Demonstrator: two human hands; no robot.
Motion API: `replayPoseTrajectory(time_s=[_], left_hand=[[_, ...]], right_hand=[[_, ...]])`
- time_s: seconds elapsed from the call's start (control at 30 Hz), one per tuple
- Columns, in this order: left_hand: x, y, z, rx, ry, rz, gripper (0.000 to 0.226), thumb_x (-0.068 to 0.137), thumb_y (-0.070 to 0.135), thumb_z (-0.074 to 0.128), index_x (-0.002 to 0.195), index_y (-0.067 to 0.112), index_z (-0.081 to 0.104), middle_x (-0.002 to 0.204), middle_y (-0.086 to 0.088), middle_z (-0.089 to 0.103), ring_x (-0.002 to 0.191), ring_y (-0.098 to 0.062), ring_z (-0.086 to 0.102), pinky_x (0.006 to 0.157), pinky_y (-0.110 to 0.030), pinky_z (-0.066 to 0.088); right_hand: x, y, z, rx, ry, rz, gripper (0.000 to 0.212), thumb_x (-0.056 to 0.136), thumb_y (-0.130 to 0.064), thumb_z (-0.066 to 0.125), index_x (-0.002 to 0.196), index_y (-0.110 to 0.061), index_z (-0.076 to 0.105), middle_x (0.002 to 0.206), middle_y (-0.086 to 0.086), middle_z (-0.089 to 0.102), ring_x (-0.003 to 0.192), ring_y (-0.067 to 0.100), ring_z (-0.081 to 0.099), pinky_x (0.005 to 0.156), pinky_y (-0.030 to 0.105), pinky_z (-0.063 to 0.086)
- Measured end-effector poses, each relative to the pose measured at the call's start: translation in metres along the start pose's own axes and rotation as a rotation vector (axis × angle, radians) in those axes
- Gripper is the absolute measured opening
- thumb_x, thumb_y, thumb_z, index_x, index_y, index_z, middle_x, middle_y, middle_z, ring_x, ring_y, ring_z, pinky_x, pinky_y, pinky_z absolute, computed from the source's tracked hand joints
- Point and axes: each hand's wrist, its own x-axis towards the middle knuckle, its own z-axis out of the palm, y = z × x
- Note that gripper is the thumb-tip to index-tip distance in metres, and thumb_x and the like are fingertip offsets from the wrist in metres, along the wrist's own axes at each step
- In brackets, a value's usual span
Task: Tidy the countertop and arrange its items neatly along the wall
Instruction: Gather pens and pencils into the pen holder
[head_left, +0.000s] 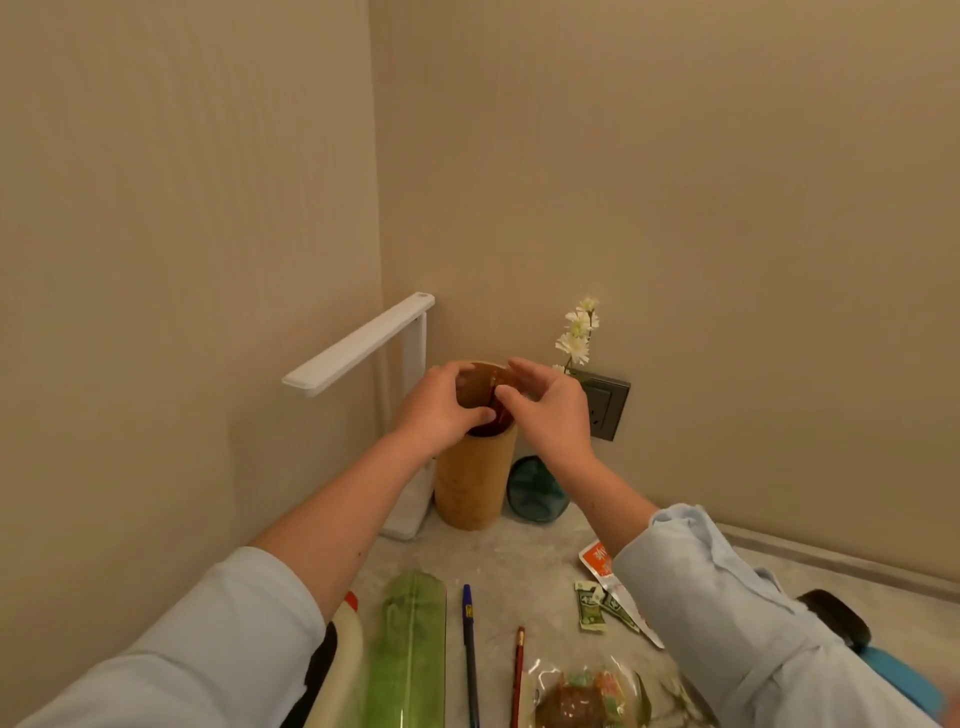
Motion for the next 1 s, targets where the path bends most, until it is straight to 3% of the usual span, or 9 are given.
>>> replayPoseTrajectory(time_s=[0.1,0.23,0.33,0.43,0.6,0.73,0.83,1.0], left_hand=[[-0.016,0.005,-0.003,0.016,0.100,-0.010,0.064,0.076,0.040,0.078,0.130,0.027,0.047,0.129,0.002,0.052,0.112,-0.018,0.058,0.082,-0.031,0.051],[-0.047,0.012,-0.002,0.017,0.130,-0.029,0.049,0.079,0.041,0.075,0.114,0.027,0.045,0.113,0.005,0.053,0.095,-0.014,0.057,0.065,-0.024,0.044],[-0.075,0.011,0.007,0.026,0.087,-0.066,0.043,0.080,0.039,0.074,0.108,0.028,0.044,0.105,0.005,0.055,0.092,-0.016,0.059,0.074,-0.036,0.051],[-0.104,0.004,0.022,0.149,-0.062,-0.111,0.040,0.081,0.040,0.072,0.109,0.028,0.047,0.097,0.007,0.057,0.089,-0.015,0.060,0.077,-0.038,0.053],[-0.145,-0.006,0.048,0.541,-0.258,-0.081,0.042,0.082,0.047,0.069,0.116,0.026,0.055,0.109,0.004,0.063,0.101,-0.018,0.060,0.087,-0.037,0.049],[-0.162,-0.016,0.068,0.876,-0.296,0.011,0.044,0.084,0.053,0.062,0.117,0.023,0.060,0.122,-0.003,0.056,0.118,-0.024,0.047,0.104,-0.039,0.036],[-0.167,-0.023,0.077,1.074,-0.351,0.004,0.055,0.087,0.061,0.052,0.122,0.019,0.060,0.134,-0.010,0.047,0.131,-0.030,0.035,0.118,-0.047,0.016],[-0.166,-0.030,0.088,1.288,-0.484,-0.030,0.072,0.090,0.069,0.034,0.137,0.018,0.052,0.154,-0.016,0.029,0.146,-0.036,0.013,0.118,-0.055,-0.005]], right_hand=[[-0.018,-0.001,-0.011,-0.021,0.057,-0.033,0.041,0.085,-0.024,0.071,0.125,-0.022,0.063,0.119,-0.008,0.067,0.109,0.004,0.061,0.092,0.024,0.051],[-0.057,0.002,-0.024,-0.008,0.099,-0.030,0.026,0.086,-0.024,0.070,0.111,-0.028,0.066,0.100,-0.016,0.066,0.095,-0.001,0.061,0.082,0.019,0.051],[-0.087,0.017,-0.029,-0.036,0.020,0.054,0.018,0.085,-0.025,0.070,0.103,-0.029,0.065,0.093,-0.016,0.066,0.089,0.000,0.062,0.080,0.025,0.054],[-0.113,0.037,-0.030,-0.133,-0.142,0.164,0.022,0.085,-0.027,0.069,0.107,-0.025,0.067,0.098,-0.010,0.067,0.093,0.006,0.063,0.082,0.028,0.054],[-0.150,0.066,-0.026,-0.343,-0.354,0.291,0.023,0.084,-0.032,0.068,0.106,-0.026,0.065,0.096,-0.006,0.067,0.089,0.011,0.064,0.079,0.032,0.056],[-0.166,0.083,-0.024,-0.570,-0.479,0.316,0.031,0.084,-0.038,0.062,0.113,-0.028,0.058,0.095,-0.009,0.068,0.092,0.014,0.064,0.081,0.036,0.054],[-0.172,0.094,-0.021,-0.690,-0.509,0.294,0.038,0.083,-0.047,0.058,0.114,-0.024,0.056,0.104,-0.002,0.068,0.102,0.021,0.061,0.086,0.041,0.052],[-0.167,0.100,-0.014,-0.918,-0.588,0.216,0.054,0.084,-0.065,0.049,0.104,-0.018,0.064,0.110,0.005,0.058,0.112,0.026,0.047,0.091,0.038,0.044]])
